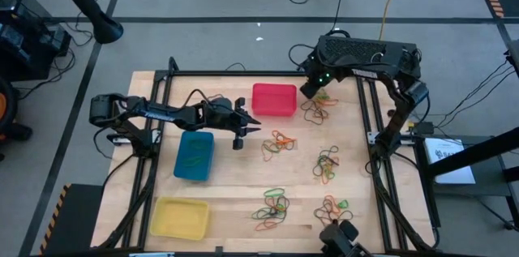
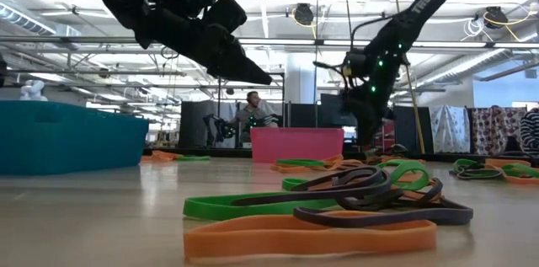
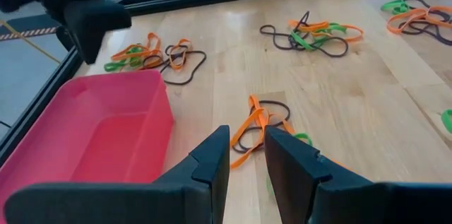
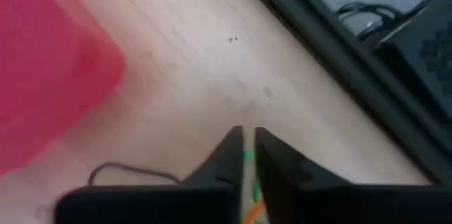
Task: Sort rubber bands into baskets
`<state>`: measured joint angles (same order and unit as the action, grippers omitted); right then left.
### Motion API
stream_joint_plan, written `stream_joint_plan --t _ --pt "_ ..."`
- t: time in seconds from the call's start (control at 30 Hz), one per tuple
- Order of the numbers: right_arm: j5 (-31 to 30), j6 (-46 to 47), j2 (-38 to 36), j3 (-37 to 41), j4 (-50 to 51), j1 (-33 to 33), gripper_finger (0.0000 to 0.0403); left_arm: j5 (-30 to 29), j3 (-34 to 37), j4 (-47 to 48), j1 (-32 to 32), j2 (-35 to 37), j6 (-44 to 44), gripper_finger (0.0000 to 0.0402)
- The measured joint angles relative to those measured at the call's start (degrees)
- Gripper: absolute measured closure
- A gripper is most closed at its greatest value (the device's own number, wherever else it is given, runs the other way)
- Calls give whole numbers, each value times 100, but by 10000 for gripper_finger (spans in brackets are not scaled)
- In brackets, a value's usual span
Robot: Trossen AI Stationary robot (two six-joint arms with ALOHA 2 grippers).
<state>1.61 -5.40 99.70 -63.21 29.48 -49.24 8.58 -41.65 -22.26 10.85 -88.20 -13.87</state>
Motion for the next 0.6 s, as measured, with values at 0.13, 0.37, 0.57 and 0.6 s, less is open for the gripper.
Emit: stream_joint_plan --t 0.13,0.37,0.57,0.6 --pt "3 -19 -426 -18 81 68 393 0 0 -7 0 0 0 304" --pt "-127 683 -545 11 -152 105 382 0 -2 -4 1 0 2 304" --pt "-593 925 -35 17 -85 121 337 0 -2 0 2 0 2 304" --pt "-603 923 36 17 -88 128 327 0 -2 2 2 0 2 304"
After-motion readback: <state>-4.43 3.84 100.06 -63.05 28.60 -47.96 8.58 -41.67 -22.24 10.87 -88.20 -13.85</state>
